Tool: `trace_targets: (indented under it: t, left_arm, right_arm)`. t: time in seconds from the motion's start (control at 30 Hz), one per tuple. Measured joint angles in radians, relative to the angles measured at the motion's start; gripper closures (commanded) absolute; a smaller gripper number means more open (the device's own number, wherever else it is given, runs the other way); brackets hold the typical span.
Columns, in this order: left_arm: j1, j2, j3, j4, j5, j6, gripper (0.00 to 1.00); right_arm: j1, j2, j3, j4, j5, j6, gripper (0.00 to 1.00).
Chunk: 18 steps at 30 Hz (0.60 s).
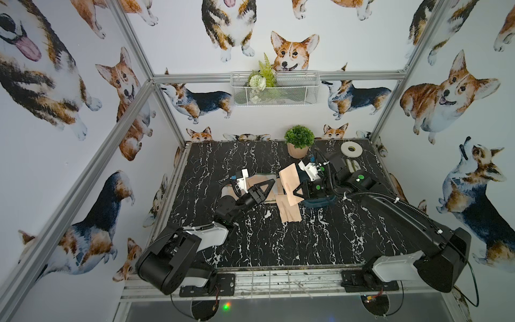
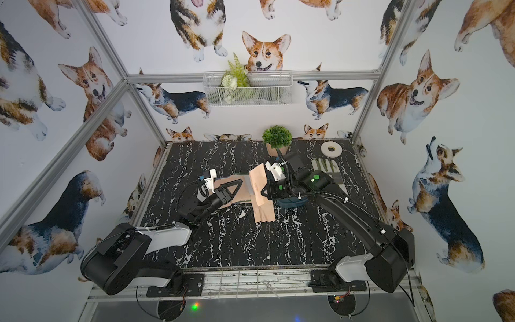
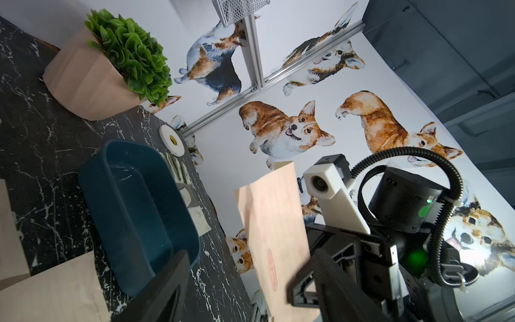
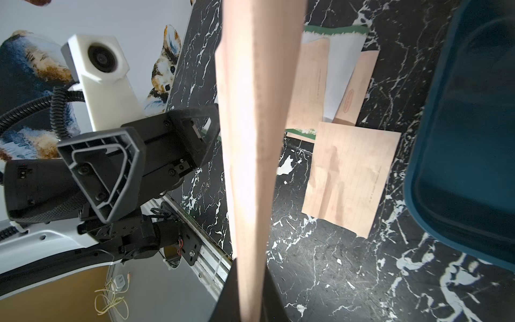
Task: Take out the stationery paper from the storage box
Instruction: Pick up the stationery paper from the storage box.
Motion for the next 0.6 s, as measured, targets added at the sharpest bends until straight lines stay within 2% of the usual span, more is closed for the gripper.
trace_targets:
  t: [0.17, 0.4, 0.53, 0.6]
  left_arm:
    - [-0.005, 0.015, 0.004, 0.011, 0.000, -0.013, 0.27]
    - [-0.007, 0.024, 0.013, 0.013, 0.004, -0.022, 0.57]
    - [-0.007, 0.025, 0.014, 0.016, 0.005, -0.023, 0.66]
    - [-0.007, 0.027, 0.015, 0.019, 0.006, -0.023, 0.74]
  right_arm:
    - [0.063, 0.046, 0.027, 0.019, 0.000, 0.016, 0.87]
    - [0.076, 0.085, 0.061, 0.032, 0.027, 0.022, 0.87]
    - [0.077, 0.095, 0.071, 0.026, 0.055, 0.021, 0.87]
    - [0.077, 0.100, 0.072, 0.017, 0.074, 0.011, 0.87]
